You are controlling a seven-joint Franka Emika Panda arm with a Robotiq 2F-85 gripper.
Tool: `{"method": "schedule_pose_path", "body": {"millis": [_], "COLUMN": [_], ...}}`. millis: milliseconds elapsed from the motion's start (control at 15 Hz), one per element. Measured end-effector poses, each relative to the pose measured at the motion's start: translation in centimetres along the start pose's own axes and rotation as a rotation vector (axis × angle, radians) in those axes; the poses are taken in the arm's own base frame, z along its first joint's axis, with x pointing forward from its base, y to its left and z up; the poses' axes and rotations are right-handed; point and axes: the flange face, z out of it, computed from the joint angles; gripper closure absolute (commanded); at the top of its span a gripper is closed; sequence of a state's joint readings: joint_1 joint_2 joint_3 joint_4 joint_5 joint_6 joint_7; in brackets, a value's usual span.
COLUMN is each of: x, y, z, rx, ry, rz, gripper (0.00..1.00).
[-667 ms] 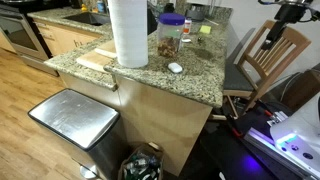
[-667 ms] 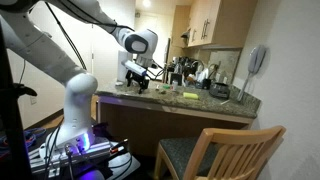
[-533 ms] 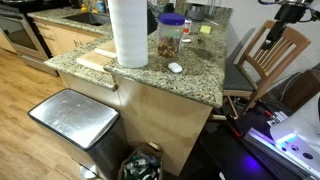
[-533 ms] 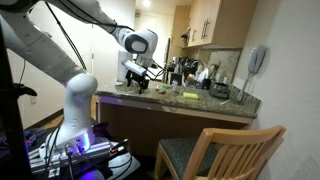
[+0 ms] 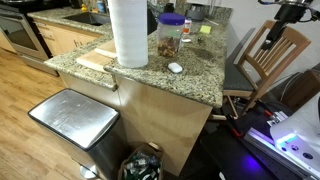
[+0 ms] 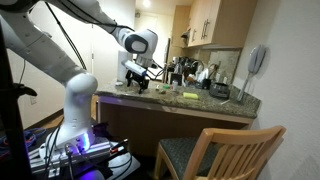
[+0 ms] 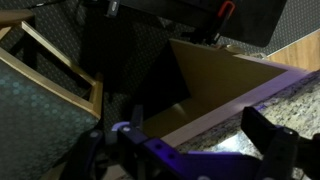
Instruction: Put the white case on top of the container with a blue lid
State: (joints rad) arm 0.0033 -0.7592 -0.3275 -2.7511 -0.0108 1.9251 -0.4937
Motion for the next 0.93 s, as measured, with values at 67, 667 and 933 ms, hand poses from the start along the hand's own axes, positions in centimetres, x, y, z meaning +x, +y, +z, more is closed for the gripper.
{"method": "schedule_pose_path", "body": {"millis": [67, 667, 933], "x": [0.1, 5.7, 7.0], "y": [-0.1, -12.6, -16.1], "z": [0.0, 5.0, 6.2], "rx": [-0.003, -0.354, -0.486], "ry": [-0.002, -0.112, -0.079], "rz": [-0.003, -0.207, -0.295], "gripper": [0.00, 0.00, 0.00]}}
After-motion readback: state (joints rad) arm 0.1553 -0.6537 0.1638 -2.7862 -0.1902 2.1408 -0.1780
